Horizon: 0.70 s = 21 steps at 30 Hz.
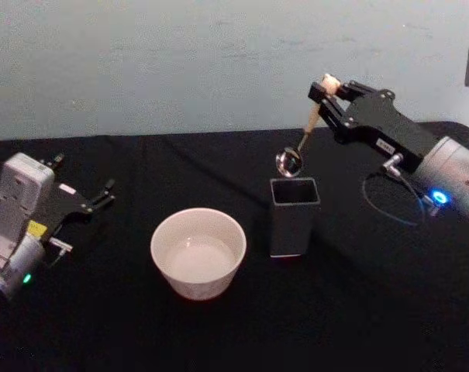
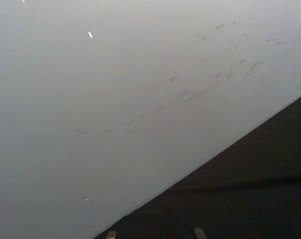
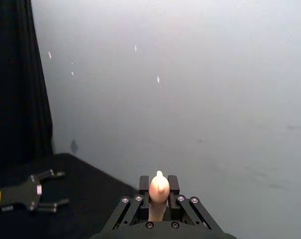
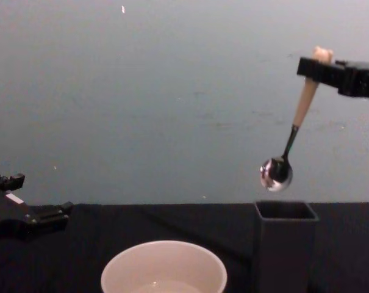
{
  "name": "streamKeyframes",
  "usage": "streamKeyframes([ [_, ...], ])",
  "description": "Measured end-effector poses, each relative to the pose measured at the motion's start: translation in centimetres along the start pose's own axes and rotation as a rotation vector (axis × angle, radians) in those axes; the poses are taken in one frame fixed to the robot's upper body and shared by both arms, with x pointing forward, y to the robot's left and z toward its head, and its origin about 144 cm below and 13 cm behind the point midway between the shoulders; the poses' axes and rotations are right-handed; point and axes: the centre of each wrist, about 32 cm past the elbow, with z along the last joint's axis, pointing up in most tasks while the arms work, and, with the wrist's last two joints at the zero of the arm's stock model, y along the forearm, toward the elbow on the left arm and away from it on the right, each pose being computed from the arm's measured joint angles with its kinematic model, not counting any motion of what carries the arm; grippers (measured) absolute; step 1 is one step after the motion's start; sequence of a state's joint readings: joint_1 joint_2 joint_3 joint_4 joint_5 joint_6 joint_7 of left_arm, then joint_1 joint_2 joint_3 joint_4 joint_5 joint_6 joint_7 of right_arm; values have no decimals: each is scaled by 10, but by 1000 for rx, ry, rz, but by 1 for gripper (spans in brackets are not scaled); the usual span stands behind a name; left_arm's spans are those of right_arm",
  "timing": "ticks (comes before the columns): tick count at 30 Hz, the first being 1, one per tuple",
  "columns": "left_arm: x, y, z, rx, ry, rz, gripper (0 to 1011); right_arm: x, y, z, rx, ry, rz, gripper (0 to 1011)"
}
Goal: Pick up the stirring spoon with one hand, stir inside the cup, then place it back in its original position.
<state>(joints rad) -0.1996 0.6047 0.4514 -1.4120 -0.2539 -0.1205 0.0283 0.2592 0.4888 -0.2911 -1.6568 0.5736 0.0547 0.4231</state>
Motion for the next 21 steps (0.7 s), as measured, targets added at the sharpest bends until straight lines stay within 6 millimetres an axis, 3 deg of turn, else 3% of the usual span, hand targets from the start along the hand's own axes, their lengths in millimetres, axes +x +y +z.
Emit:
streamKeyframes([
  [8,0,0,0,0,0,0,1002,-6,14,5,32,6,39,213],
  [21,0,0,0,0,0,0,1001,-29,51,-14,-14,2,208,213],
])
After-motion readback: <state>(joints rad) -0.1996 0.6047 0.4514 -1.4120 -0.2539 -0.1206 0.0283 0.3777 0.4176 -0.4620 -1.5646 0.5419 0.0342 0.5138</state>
